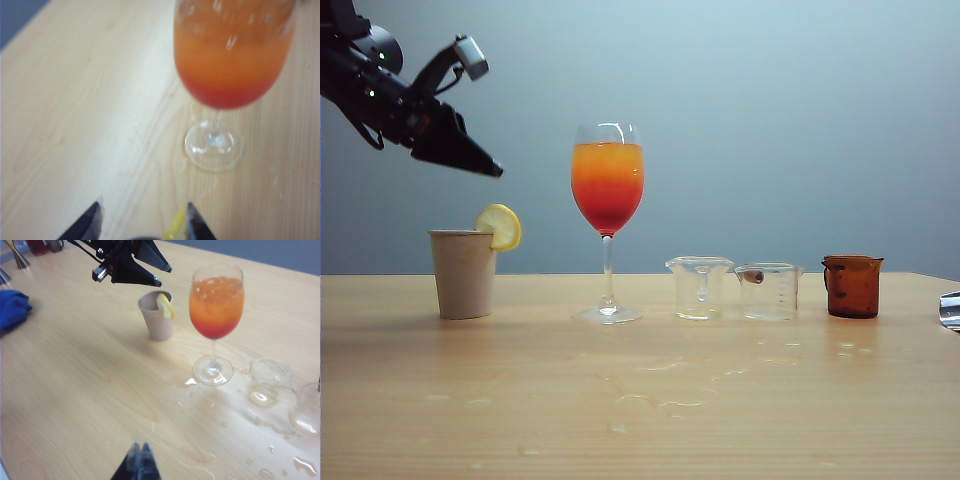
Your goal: Pick up the lemon slice from the paper cup on the left and carefully insert it into the rim of the goblet.
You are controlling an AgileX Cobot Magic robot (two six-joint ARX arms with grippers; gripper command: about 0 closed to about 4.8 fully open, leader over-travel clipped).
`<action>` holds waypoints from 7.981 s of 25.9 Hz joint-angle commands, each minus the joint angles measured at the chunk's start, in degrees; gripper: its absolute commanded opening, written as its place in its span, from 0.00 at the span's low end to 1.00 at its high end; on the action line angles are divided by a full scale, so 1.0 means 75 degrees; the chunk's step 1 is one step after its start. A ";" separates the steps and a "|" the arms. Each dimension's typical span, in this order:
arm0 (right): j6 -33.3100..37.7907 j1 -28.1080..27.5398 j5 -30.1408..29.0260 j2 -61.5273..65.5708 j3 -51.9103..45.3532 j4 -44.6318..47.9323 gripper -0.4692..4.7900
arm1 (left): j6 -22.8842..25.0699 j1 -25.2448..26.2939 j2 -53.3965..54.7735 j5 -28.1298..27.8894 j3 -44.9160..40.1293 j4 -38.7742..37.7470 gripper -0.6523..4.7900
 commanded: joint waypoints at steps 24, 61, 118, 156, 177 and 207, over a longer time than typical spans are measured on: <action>0.0006 -0.0125 -0.0012 0.0134 0.0035 -0.0079 0.08 | 0.1230 -0.0286 0.0192 -0.1512 0.0017 -0.0574 0.51; -0.0026 -0.0125 -0.0009 0.0146 0.0035 -0.0082 0.08 | 0.1218 -0.0379 0.0294 -0.1512 0.0044 -0.0382 0.16; -0.0055 -0.0125 -0.0012 0.0268 0.0035 -0.0073 0.08 | 0.0848 -0.0379 0.0099 -0.0886 0.1131 -0.0813 0.16; -0.0085 -0.0122 -0.0015 0.0271 0.0035 0.0099 0.08 | -0.0207 -0.1364 0.0111 0.1078 0.2873 -0.1279 0.16; -0.0087 -0.0119 -0.0015 0.0271 0.0035 0.0093 0.08 | 0.0085 -0.1422 0.0405 0.0344 0.2871 -0.1754 0.16; -0.0233 -0.0122 -0.0012 0.0280 0.0035 0.0152 0.08 | 0.0198 -0.1443 0.0632 0.0149 0.2873 -0.1708 0.16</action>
